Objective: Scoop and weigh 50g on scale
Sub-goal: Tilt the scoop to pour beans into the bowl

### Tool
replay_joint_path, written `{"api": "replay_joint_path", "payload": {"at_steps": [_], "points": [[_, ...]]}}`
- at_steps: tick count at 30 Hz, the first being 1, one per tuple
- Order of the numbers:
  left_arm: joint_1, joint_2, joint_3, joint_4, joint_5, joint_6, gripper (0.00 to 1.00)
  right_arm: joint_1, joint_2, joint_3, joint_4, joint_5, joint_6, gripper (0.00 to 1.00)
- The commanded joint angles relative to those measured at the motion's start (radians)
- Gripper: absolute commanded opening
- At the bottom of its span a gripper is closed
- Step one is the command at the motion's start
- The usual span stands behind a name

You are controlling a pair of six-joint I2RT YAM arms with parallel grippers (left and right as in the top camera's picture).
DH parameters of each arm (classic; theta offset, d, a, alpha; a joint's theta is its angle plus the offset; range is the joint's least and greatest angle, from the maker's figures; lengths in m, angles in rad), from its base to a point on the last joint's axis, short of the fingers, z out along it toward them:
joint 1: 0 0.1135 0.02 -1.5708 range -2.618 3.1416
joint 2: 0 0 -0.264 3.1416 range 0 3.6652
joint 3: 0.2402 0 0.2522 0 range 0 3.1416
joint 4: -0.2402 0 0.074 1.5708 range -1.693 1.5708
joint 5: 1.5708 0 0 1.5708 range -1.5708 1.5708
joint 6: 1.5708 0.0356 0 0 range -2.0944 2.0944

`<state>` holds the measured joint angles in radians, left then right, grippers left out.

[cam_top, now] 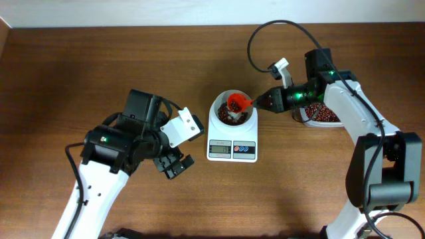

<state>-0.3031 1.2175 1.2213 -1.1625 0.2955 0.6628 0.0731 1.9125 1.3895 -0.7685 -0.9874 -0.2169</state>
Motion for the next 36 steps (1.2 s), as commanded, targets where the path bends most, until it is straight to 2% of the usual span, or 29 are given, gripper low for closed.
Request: {"api": "replay_joint_path", "payload": {"at_steps": [1,2,3,5,7,9,15,21,25,29,33,36], "points": [[0.005,-0.004,0.009,0.002,-0.001,0.016,0.99,0.011,0.003,0.007,-0.007,-0.025,-0.031,0.04],[0.005,-0.004,0.009,0.001,-0.001,0.016,0.99,0.012,0.003,0.007,0.005,-0.071,-0.061,0.04],[0.005,-0.004,0.009,0.002,-0.001,0.016,0.99,0.012,0.003,0.007,0.018,0.035,0.050,0.04],[0.005,-0.004,0.009,0.002,-0.001,0.016,0.99,0.013,0.003,0.007,-0.013,-0.105,-0.103,0.04],[0.005,-0.004,0.009,0.002,-0.001,0.016,0.99,0.013,0.003,0.007,-0.006,0.016,0.005,0.04],[0.005,-0.004,0.009,0.002,-0.001,0.016,0.99,0.016,-0.007,0.009,-0.051,-0.089,-0.131,0.04],[0.005,-0.004,0.009,0.002,-0.001,0.016,0.99,0.043,-0.160,0.009,-0.054,0.158,-0.121,0.04],[0.005,-0.004,0.009,0.002,-0.001,0.016,0.99,0.235,-0.183,0.009,-0.033,0.600,-0.145,0.04],[0.005,-0.004,0.009,0.001,-0.001,0.016,0.99,0.316,-0.183,0.009,-0.011,0.792,-0.146,0.04],[0.005,-0.004,0.009,0.002,-0.001,0.016,0.99,0.346,-0.204,0.013,0.008,0.830,-0.142,0.04],[0.005,-0.004,0.009,0.002,-0.001,0.016,0.99,0.348,-0.302,0.013,0.016,0.824,-0.129,0.04],[0.005,-0.004,0.009,0.002,-0.001,0.016,0.99,0.360,-0.291,0.012,0.020,0.824,-0.113,0.04]]}}
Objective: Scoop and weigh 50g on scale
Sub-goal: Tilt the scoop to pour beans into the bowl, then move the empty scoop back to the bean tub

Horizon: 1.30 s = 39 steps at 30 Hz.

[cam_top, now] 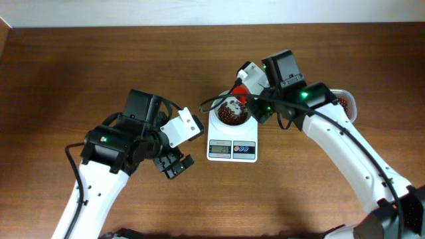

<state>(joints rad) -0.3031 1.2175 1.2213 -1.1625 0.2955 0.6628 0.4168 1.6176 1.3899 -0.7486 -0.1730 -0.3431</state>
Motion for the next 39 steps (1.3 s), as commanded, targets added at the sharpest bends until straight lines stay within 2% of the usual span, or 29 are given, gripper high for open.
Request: {"api": "replay_joint_path", "payload": {"at_steps": [1,13,15,19,24,28,34,36,39], "points": [[0.005,-0.004,0.009,0.001,-0.001,0.016,0.99,0.016,0.006,0.012,0.000,0.010,0.014,0.04],[0.005,-0.004,0.009,0.001,-0.001,0.016,0.99,0.042,0.000,0.015,-0.007,0.043,0.035,0.04],[0.005,-0.004,0.009,0.002,-0.001,0.016,0.99,0.025,-0.049,0.034,-0.011,0.023,0.098,0.04],[0.005,-0.004,0.009,0.001,-0.001,0.016,0.99,-0.096,-0.207,0.047,-0.051,0.025,0.226,0.04],[0.005,-0.004,0.009,0.001,-0.001,0.016,0.99,-0.418,-0.358,0.047,-0.296,0.028,0.358,0.04],[0.005,-0.004,0.009,0.002,-0.001,0.016,0.99,-0.625,-0.359,-0.012,-0.460,0.087,0.607,0.04],[0.005,-0.004,0.009,0.002,-0.001,0.016,0.99,-0.654,-0.362,-0.027,-0.533,0.051,0.610,0.04],[0.005,-0.004,0.009,0.001,-0.001,0.016,0.99,-0.654,-0.362,-0.027,-0.556,0.055,0.556,0.04],[0.005,-0.004,0.009,0.001,-0.001,0.016,0.99,-0.654,-0.362,-0.027,-0.562,0.082,0.551,0.04]]}}
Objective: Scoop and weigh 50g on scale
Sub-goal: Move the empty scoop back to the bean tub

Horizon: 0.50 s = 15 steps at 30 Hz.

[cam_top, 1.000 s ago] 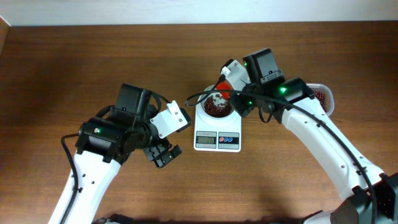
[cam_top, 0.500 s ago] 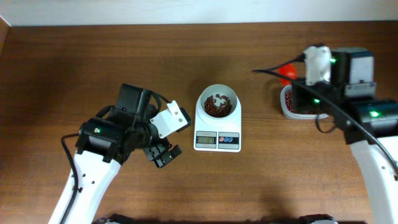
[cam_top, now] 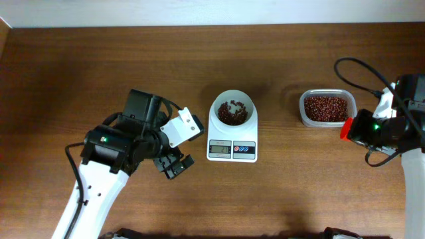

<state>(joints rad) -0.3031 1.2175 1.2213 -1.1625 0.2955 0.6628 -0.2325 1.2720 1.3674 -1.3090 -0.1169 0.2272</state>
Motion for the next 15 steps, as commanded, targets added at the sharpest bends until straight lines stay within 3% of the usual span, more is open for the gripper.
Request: {"api": "replay_joint_path", "payload": {"at_steps": [1,7,15], "points": [[0.005,-0.004,0.009,0.002,-0.001,0.016,0.99,-0.005,-0.017,-0.005,-0.001,0.029,-0.045,0.04],[0.005,-0.004,0.009,0.002,-0.001,0.016,0.99,-0.005,-0.017,-0.005,0.009,0.029,-0.146,0.04],[0.005,-0.004,0.009,0.002,-0.001,0.016,0.99,-0.004,-0.017,-0.005,0.007,0.013,-0.145,0.04]]}}
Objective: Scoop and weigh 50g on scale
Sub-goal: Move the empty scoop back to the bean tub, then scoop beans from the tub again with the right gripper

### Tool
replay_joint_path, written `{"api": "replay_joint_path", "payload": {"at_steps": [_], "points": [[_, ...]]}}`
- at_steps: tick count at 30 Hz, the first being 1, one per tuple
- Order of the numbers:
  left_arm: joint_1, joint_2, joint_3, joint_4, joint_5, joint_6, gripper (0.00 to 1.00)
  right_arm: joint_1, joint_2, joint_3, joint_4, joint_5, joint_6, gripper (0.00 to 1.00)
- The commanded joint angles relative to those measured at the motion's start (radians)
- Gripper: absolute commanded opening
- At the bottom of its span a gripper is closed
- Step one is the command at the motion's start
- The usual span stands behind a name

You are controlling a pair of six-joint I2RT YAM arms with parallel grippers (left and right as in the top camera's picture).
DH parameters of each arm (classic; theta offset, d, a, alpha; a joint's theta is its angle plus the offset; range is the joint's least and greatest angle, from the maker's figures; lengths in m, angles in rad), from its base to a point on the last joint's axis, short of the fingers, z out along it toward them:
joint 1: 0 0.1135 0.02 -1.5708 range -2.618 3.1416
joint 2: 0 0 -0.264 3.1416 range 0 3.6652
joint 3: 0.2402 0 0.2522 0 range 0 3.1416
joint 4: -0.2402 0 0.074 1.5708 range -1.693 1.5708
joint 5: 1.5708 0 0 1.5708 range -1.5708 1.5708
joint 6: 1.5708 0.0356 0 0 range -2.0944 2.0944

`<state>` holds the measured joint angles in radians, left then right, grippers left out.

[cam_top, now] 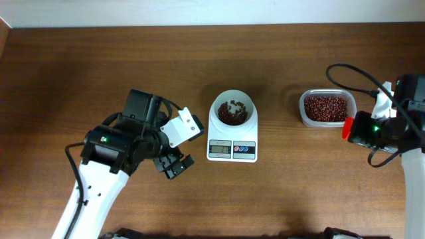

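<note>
A white scale (232,147) stands mid-table with a white bowl (232,111) on it, and red beans lie in the bowl's bottom. To the right sits a clear tub of red beans (326,108). My right gripper (348,129) is just off the tub's near right corner, shut on the red scoop (345,129), of which only a small red part shows. My left gripper (174,166) hangs open and empty over the table left of the scale.
The left arm's white and black body (126,149) fills the near left of the wooden table (279,199). A black cable (352,73) loops from the right arm above the tub. The table's far edge meets a pale wall.
My right gripper with the scoop has shifted very slightly toward the tub's corner, and its cable loop has changed shape. Left arm, scale, bowl and tub are as before.
My right gripper first held the red scoop over the bowl on the scale, reaching from the tub's side. Then the right arm lay across the bowl with the scoop at its rim. Later it stood right of the tub, scoop still held, beans in the bowl.
</note>
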<state>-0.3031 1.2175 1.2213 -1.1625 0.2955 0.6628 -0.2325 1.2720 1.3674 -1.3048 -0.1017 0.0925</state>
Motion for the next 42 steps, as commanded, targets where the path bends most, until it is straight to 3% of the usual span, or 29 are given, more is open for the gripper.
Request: {"api": "replay_joint_path", "payload": {"at_steps": [1,5,8,11,15,22,26,30,35,42], "points": [[0.005,-0.004,0.009,0.001,-0.001,0.016,0.99,-0.004,-0.017,-0.005,0.003,-0.002,-0.011,0.04],[0.005,-0.004,0.009,0.002,-0.001,0.016,0.99,-0.003,-0.016,-0.005,0.030,-0.003,-0.011,0.04],[0.005,-0.004,0.009,0.001,-0.001,0.016,0.99,-0.003,-0.010,-0.006,0.080,-0.108,-0.143,0.04],[0.005,-0.004,0.009,0.001,-0.001,0.016,0.99,-0.003,0.012,-0.006,0.095,-0.147,-0.143,0.04],[0.005,-0.004,0.009,0.002,-0.001,0.016,0.99,-0.003,0.073,-0.006,0.117,-0.213,-0.371,0.04],[0.005,-0.004,0.009,0.002,-0.001,0.016,0.99,-0.004,0.224,-0.043,0.326,-0.149,-0.378,0.04],[0.005,-0.004,0.009,0.002,-0.001,0.016,0.99,-0.004,0.341,-0.043,0.343,0.009,-0.378,0.04],[0.005,-0.004,0.009,0.002,-0.001,0.016,0.99,-0.003,0.428,-0.043,0.360,0.006,-0.377,0.04],[0.005,-0.004,0.009,0.002,-0.001,0.016,0.99,-0.004,0.486,-0.043,0.360,-0.221,-0.415,0.04],[0.005,-0.004,0.009,0.001,-0.001,0.016,0.99,-0.006,0.490,-0.043,0.376,-0.311,-0.399,0.04]]}}
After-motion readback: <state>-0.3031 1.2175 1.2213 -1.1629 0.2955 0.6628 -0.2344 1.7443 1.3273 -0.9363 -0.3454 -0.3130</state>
